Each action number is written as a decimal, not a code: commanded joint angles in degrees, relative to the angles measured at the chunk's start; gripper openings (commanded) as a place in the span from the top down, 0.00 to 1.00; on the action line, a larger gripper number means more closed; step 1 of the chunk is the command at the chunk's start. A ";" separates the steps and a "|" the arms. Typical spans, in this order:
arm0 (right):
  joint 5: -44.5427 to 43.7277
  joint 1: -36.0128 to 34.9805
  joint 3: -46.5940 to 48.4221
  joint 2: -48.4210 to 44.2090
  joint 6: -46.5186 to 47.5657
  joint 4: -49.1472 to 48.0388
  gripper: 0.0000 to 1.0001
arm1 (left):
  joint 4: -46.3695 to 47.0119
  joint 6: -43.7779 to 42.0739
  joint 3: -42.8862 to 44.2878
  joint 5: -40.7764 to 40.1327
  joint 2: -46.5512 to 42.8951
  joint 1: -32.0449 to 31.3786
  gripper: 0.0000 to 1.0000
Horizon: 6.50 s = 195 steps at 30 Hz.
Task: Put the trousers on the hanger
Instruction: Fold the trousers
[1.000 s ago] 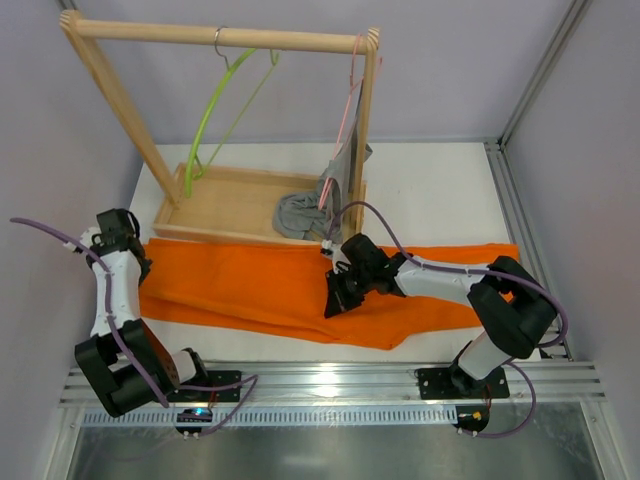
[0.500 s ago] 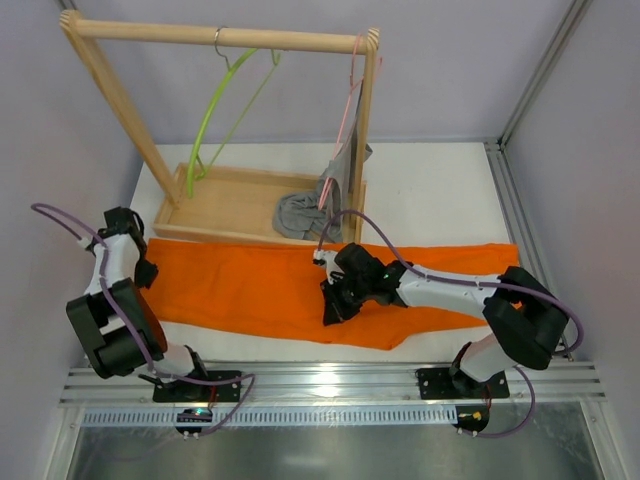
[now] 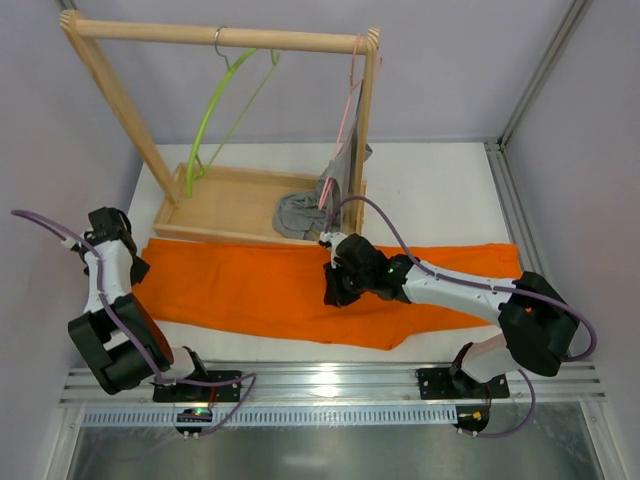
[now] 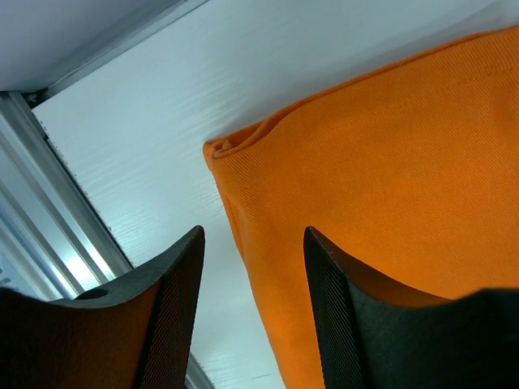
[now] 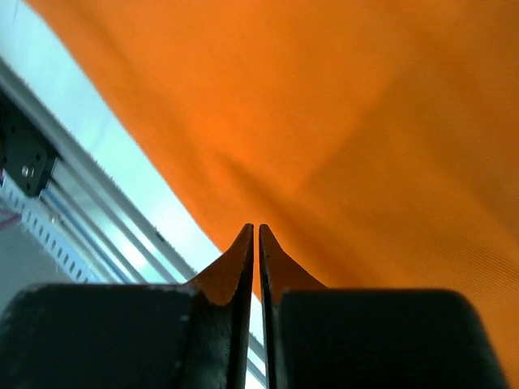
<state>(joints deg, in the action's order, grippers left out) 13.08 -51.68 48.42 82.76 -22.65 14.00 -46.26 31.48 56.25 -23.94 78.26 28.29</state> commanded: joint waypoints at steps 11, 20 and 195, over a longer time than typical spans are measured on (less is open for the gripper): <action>-16.68 11.07 1.41 -2.43 -9.34 -4.16 0.63 | 10.58 1.39 -1.85 17.61 0.66 2.56 0.43; -15.28 13.71 -4.48 -2.17 -8.38 -7.93 0.62 | 18.74 3.93 -1.06 22.89 11.99 1.15 0.46; -10.00 14.15 -10.45 -3.66 -3.19 -13.74 0.62 | 6.62 16.24 -5.27 -1.72 8.92 4.23 0.85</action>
<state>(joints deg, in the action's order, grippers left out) 3.16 -37.71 38.33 81.25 -26.02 2.81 -41.85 48.38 51.00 -25.41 86.00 32.27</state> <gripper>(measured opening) 0.376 0.135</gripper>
